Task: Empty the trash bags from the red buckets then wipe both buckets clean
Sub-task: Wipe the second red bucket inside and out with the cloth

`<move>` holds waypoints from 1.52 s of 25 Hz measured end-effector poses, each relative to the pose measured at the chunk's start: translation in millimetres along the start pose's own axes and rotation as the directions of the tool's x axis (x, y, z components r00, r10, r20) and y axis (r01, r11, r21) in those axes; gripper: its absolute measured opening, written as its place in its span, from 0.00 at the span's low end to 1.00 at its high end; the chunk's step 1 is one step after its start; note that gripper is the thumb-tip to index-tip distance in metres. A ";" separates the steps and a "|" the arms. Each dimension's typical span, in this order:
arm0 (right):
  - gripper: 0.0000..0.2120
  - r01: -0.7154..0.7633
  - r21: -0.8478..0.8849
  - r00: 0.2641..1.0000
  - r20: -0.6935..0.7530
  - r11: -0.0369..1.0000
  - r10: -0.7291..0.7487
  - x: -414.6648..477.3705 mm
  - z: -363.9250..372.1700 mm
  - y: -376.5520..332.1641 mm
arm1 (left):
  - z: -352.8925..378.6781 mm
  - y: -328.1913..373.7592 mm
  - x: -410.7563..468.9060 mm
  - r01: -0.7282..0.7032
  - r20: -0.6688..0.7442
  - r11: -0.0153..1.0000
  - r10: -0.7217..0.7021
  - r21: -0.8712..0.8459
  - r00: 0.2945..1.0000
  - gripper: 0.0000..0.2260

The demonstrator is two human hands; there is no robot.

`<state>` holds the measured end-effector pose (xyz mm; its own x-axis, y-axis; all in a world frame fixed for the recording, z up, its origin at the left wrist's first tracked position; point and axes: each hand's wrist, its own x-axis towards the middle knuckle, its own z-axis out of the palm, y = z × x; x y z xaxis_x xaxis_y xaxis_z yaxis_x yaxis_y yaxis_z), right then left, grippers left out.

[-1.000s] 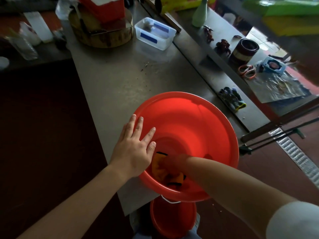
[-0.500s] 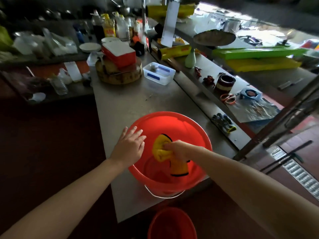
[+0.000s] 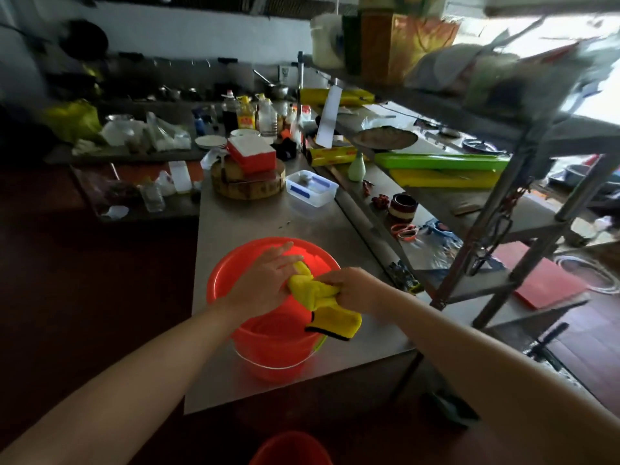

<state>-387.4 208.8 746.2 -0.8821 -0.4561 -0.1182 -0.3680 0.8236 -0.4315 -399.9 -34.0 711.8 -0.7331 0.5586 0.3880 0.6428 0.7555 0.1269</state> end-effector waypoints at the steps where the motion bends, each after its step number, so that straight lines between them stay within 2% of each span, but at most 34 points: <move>1: 0.25 -0.029 0.016 1.000 0.001 0.999 0.029 -9.6 -1.8 4.0 | -4.1 11.6 4.5 0.038 0.017 0.998 -0.037 -0.042 0.999 0.15; 2: 0.24 -0.069 0.073 0.998 0.008 0.995 0.068 -18.5 -5.2 6.3 | -9.8 22.8 9.3 0.099 0.046 0.989 -0.094 -0.114 0.995 0.10; 3: 0.24 -0.109 0.204 0.994 0.020 0.973 0.107 -25.9 -8.8 7.9 | -15.0 31.8 14.4 0.169 0.085 0.967 -0.156 -0.191 0.984 0.06; 5: 0.21 -0.126 0.487 0.990 0.008 0.864 0.140 -41.2 -12.7 9.7 | -24.2 45.8 26.8 0.263 0.151 0.924 -0.229 -0.278 0.962 0.06; 6: 0.17 -0.103 0.528 0.989 -0.034 0.843 0.142 -49.3 -13.0 7.7 | -27.7 51.5 33.1 0.278 0.174 0.917 -0.236 -0.285 0.956 0.07; 7: 0.16 -0.110 0.502 0.982 -0.079 0.858 0.172 -55.7 -11.8 7.9 | -29.6 56.7 38.5 0.280 0.189 0.920 -0.234 -0.274 0.954 0.07; 9: 0.19 -0.154 0.316 0.952 -0.207 0.936 0.227 -66.4 -4.0 14.7 | -28.7 65.8 44.5 0.272 0.211 0.935 -0.225 -0.229 0.951 0.08; 10: 0.17 -0.182 0.237 0.933 -0.265 0.954 0.244 -70.1 -1.8 19.2 | -26.9 69.8 46.6 0.261 0.231 0.943 -0.212 -0.206 0.950 0.08; 11: 0.12 -0.197 0.229 0.916 -0.303 0.953 0.263 -73.3 0.7 25.3 | -24.2 73.4 48.2 0.242 0.253 0.952 -0.192 -0.187 0.948 0.09; 13: 0.06 -0.219 0.220 0.903 -0.322 0.951 0.283 -80.0 0.1 35.4 | -15.7 78.5 48.5 0.203 0.292 0.968 -0.153 -0.146 0.944 0.11; 16: 0.07 -0.254 0.129 0.912 -0.299 0.959 0.282 -89.2 -3.6 49.3 | -0.3 88.3 46.9 0.171 0.364 0.980 -0.124 -0.099 0.923 0.16; 19: 0.05 -0.280 0.038 0.929 -0.241 0.959 0.281 -87.0 -6.4 70.1 | 16.2 98.4 50.3 0.169 0.398 0.982 -0.121 -0.088 0.909 0.16; 21: 0.04 -0.293 0.046 0.925 -0.238 0.955 0.295 -83.1 -13.4 87.3 | 25.7 105.8 57.7 0.177 0.380 0.978 -0.124 -0.107 0.917 0.13; 24: 0.11 -0.309 0.048 0.914 -0.259 0.950 0.311 -72.6 -30.0 122.2 | 42.5 119.5 81.3 0.214 0.356 0.968 -0.156 -0.130 0.921 0.12; 26: 0.15 -0.310 -0.019 0.928 -0.223 0.951 0.298 -61.9 -40.8 149.6 | 56.9 125.9 103.5 0.245 0.365 0.963 -0.191 -0.109 0.911 0.11; 31: 0.17 -0.243 -0.021 0.959 -0.154 0.970 0.237 -27.8 -37.5 212.2 | 108.6 132.9 153.5 0.346 0.382 0.938 -0.326 0.017 0.865 0.10; 35: 0.15 -0.267 0.070 0.960 -0.065 0.961 0.271 11.6 -7.5 255.4 | 159.4 131.2 178.7 0.422 0.417 0.899 -0.431 0.118 0.800 0.04; 38: 0.16 -0.238 0.165 0.958 -0.124 0.957 0.259 37.8 13.5 277.0 | 195.9 127.6 185.2 0.489 0.366 0.853 -0.521 0.182 0.771 0.12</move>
<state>-518.8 415.2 610.1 -0.9767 -0.1815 -0.1144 -0.0941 0.8414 -0.5321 -497.1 232.8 621.0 -0.9815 0.1629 -0.1007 0.1491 0.9800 0.1319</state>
